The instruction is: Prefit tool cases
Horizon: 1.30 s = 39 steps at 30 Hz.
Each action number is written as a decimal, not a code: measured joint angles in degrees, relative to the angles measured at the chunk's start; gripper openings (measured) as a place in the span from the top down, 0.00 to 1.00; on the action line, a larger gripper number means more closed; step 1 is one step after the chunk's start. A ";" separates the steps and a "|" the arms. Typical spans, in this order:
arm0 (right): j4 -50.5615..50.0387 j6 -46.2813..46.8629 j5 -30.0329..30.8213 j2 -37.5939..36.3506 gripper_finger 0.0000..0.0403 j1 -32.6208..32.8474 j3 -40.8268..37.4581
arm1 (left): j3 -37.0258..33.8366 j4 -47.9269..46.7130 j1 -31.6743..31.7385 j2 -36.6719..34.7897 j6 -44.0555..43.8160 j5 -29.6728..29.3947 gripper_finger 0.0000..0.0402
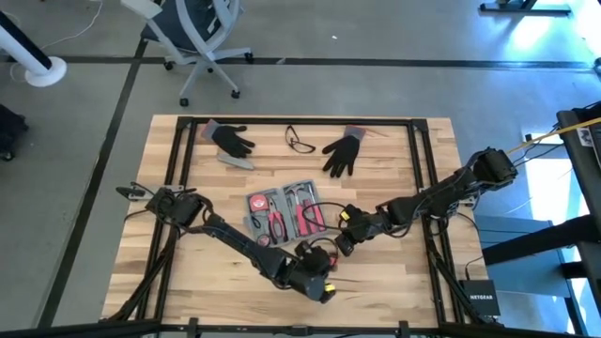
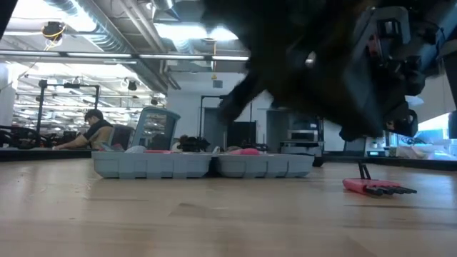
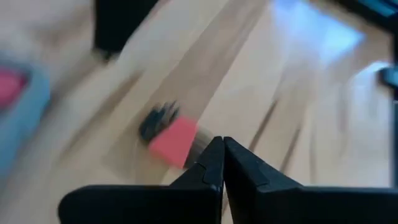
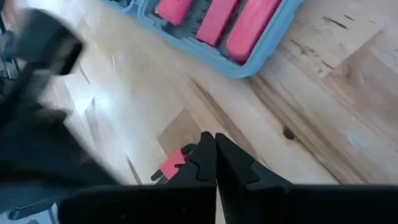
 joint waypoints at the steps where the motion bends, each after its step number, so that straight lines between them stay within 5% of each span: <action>1: -0.03 0.00 0.01 0.00 1.00 0.00 0.00 | 0.63 0.27 0.15 -0.06 2.19 -0.08 1.00; 8: -0.43 0.00 0.51 0.00 1.00 0.00 0.00 | 1.10 -0.55 0.83 2.55 5.51 4.66 1.00; 39: 0.10 -0.04 2.51 0.00 1.00 0.00 0.00 | 1.13 -2.52 2.17 2.46 17.12 4.55 1.00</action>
